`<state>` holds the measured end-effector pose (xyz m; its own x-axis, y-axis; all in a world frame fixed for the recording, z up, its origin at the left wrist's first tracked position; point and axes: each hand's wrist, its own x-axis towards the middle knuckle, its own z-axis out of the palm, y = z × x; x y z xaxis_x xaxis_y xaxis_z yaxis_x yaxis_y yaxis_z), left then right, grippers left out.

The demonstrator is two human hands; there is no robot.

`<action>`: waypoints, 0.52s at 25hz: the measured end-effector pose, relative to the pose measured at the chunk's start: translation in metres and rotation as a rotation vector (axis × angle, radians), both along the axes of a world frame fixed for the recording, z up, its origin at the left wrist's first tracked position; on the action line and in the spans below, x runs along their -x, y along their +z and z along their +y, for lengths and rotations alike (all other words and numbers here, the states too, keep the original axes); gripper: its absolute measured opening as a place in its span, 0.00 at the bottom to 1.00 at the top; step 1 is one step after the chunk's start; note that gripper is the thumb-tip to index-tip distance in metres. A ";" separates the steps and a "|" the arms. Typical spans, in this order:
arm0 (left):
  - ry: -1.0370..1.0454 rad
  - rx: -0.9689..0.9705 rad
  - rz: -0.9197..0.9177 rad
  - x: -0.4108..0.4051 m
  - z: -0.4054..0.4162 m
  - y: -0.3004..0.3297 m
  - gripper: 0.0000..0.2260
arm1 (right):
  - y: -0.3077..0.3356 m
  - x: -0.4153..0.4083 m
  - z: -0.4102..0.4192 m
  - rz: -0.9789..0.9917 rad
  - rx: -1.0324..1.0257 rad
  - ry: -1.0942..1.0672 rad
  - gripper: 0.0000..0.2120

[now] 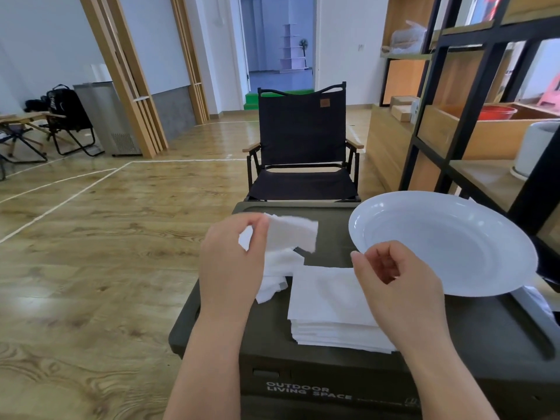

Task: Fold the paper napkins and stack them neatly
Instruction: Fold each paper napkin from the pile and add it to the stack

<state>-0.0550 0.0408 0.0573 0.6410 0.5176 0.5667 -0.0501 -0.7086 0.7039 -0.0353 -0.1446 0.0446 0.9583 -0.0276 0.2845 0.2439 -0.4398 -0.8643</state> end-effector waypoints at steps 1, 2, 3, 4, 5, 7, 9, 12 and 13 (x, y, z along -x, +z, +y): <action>-0.067 0.083 -0.057 0.003 -0.005 0.009 0.07 | 0.004 0.002 0.002 -0.008 -0.015 0.062 0.08; -0.153 0.172 -0.098 0.006 -0.009 0.017 0.08 | 0.006 0.003 0.004 0.006 -0.030 0.142 0.16; -0.250 0.270 -0.128 0.009 -0.014 0.025 0.09 | 0.009 0.004 0.006 0.046 -0.065 0.215 0.22; -0.338 0.379 -0.143 0.012 -0.019 0.031 0.10 | 0.011 0.006 0.007 0.098 -0.115 0.269 0.23; -0.398 0.481 -0.140 0.013 -0.023 0.034 0.10 | 0.013 0.007 0.007 0.141 -0.192 0.319 0.19; -0.436 0.589 -0.081 0.015 -0.028 0.036 0.10 | 0.013 0.007 0.004 0.206 -0.366 0.349 0.08; -0.423 0.542 -0.040 0.016 -0.030 0.036 0.09 | 0.013 0.005 -0.002 0.240 -0.459 0.348 0.08; -0.411 0.377 0.010 0.018 -0.033 0.035 0.11 | 0.018 0.004 -0.013 0.270 -0.318 0.378 0.09; -0.386 0.323 0.073 0.017 -0.033 0.033 0.09 | 0.017 0.003 -0.015 0.292 -0.258 0.367 0.09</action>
